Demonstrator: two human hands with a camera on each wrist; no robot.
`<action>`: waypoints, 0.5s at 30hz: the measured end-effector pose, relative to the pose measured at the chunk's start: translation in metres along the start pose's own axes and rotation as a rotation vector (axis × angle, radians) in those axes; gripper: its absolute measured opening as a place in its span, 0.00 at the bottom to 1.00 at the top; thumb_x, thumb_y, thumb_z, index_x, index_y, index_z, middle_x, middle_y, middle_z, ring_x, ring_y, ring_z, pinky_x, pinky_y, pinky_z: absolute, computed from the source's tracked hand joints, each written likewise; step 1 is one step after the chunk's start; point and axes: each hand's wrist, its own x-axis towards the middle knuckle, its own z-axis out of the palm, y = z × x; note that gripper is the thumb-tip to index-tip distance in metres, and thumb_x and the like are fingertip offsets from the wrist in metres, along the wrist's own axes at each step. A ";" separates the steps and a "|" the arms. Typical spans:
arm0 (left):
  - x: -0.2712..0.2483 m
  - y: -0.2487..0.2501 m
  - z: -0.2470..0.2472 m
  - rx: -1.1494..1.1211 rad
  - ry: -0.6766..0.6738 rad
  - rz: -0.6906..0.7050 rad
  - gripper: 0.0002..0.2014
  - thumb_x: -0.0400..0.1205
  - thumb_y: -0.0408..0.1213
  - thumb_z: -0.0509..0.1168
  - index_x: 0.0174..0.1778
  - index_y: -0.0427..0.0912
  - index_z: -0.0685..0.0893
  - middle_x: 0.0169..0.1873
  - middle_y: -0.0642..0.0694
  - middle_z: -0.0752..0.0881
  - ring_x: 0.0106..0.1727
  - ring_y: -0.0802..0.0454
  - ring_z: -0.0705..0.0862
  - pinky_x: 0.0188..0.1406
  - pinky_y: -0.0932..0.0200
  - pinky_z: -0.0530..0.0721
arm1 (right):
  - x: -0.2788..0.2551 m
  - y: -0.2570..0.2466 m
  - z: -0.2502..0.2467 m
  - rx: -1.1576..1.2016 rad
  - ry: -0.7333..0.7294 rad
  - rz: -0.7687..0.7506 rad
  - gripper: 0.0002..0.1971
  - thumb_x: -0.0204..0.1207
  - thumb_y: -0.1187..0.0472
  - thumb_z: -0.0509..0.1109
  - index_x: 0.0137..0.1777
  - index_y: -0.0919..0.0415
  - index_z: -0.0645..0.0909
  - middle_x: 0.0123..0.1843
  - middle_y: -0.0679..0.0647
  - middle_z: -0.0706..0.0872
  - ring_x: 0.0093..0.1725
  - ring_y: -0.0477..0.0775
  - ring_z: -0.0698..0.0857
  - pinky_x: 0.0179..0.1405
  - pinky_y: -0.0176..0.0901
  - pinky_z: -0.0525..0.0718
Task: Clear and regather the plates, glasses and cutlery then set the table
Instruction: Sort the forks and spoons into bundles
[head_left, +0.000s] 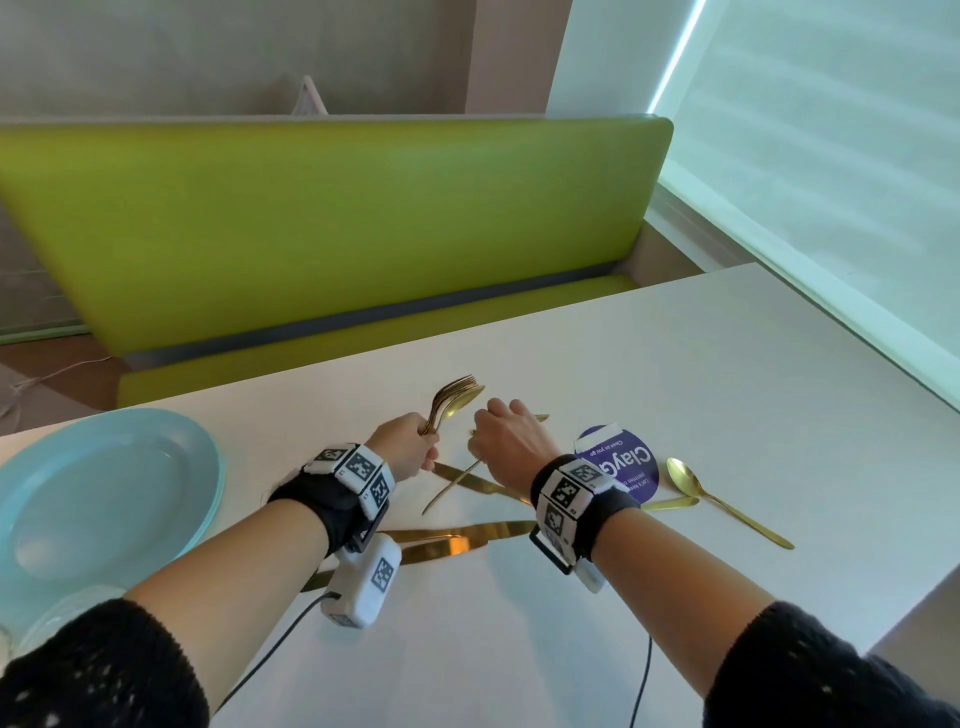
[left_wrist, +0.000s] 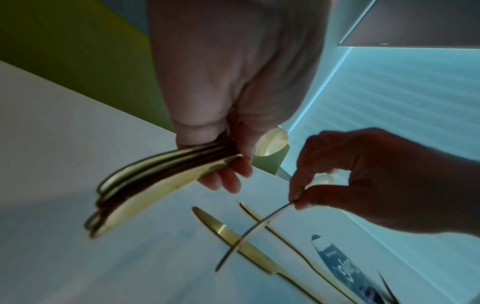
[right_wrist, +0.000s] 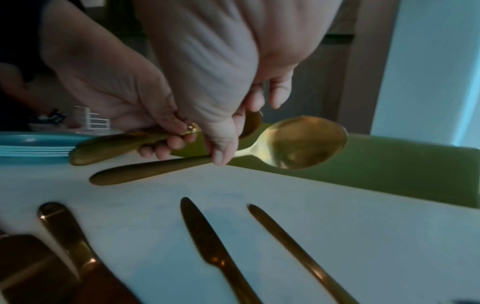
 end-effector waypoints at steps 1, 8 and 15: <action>-0.002 0.003 0.002 -0.005 -0.034 0.002 0.07 0.87 0.34 0.53 0.49 0.38 0.75 0.37 0.46 0.81 0.36 0.53 0.80 0.34 0.65 0.76 | 0.002 -0.002 -0.001 0.005 0.026 -0.042 0.13 0.42 0.55 0.88 0.18 0.50 0.84 0.23 0.46 0.79 0.28 0.49 0.80 0.24 0.36 0.75; -0.013 0.004 0.016 0.047 -0.200 0.032 0.11 0.83 0.35 0.59 0.36 0.37 0.80 0.39 0.37 0.87 0.35 0.47 0.83 0.35 0.65 0.80 | -0.005 -0.010 -0.012 0.015 0.023 -0.193 0.09 0.49 0.54 0.86 0.28 0.45 0.89 0.27 0.46 0.82 0.32 0.49 0.82 0.28 0.38 0.81; -0.022 0.007 0.029 -0.008 -0.302 0.028 0.11 0.83 0.24 0.53 0.40 0.37 0.78 0.37 0.45 0.82 0.37 0.56 0.83 0.30 0.71 0.82 | -0.020 -0.007 -0.010 0.104 0.038 -0.189 0.10 0.46 0.60 0.85 0.22 0.51 0.85 0.25 0.47 0.81 0.31 0.51 0.83 0.26 0.35 0.80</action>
